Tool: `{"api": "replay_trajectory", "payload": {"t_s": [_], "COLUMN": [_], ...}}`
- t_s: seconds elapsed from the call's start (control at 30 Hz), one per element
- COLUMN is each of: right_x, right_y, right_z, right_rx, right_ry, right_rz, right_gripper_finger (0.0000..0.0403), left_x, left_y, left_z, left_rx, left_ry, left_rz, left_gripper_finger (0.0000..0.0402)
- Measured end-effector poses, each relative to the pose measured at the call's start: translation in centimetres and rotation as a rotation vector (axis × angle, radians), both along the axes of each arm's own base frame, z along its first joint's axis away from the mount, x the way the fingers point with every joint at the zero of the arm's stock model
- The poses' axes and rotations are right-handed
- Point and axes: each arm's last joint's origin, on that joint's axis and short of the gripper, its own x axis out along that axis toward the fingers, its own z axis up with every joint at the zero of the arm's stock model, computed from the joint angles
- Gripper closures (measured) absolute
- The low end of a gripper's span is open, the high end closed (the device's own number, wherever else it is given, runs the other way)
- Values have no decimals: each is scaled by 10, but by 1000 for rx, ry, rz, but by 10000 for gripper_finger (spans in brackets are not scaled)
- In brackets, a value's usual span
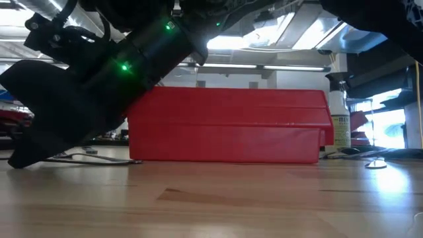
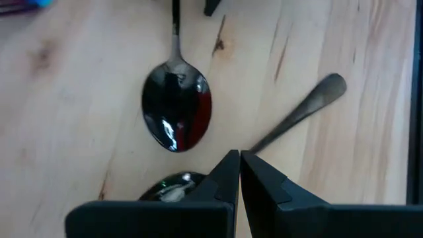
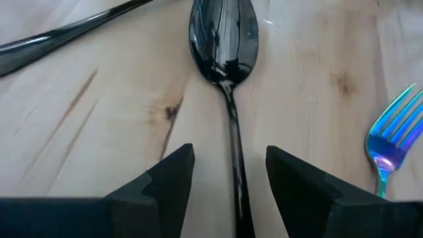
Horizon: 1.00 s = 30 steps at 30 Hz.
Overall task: Sort silverware
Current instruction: Put the black spoon into the middle red bin
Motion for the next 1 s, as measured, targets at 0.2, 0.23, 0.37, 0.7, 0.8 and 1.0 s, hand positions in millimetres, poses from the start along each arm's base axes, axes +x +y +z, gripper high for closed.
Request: {"api": "replay_trajectory", "payload": {"t_s": [0.2,0.23,0.37,0.7,0.8,1.0], "right_x": [-1,-1,-1,-1,-1,0], "right_y": [3,3,4,6,7,7], "right_z": [-1,-1,-1,0,0,1], "right_rx": [15,19,33,33,33,33], "right_ry": [3,6,9,3,3,0], "right_rz": [-8,-10,-17,-11,-11,-11], "right_gripper_finger": [237,242,266,288,288,288], "left_x": [0,0,1,12,14,17], "left_y": [3,4,4,0,-2,-7], "left_z": [0,0,1,-25,-34,-44], "left_rx": [42,47,83,212,227,230], "left_ry": [-17,-24,-79,-49,-40,-60], "left_rz": [11,13,4,24,42,57], "left_gripper_finger": [402,402,402,402,402,402]}}
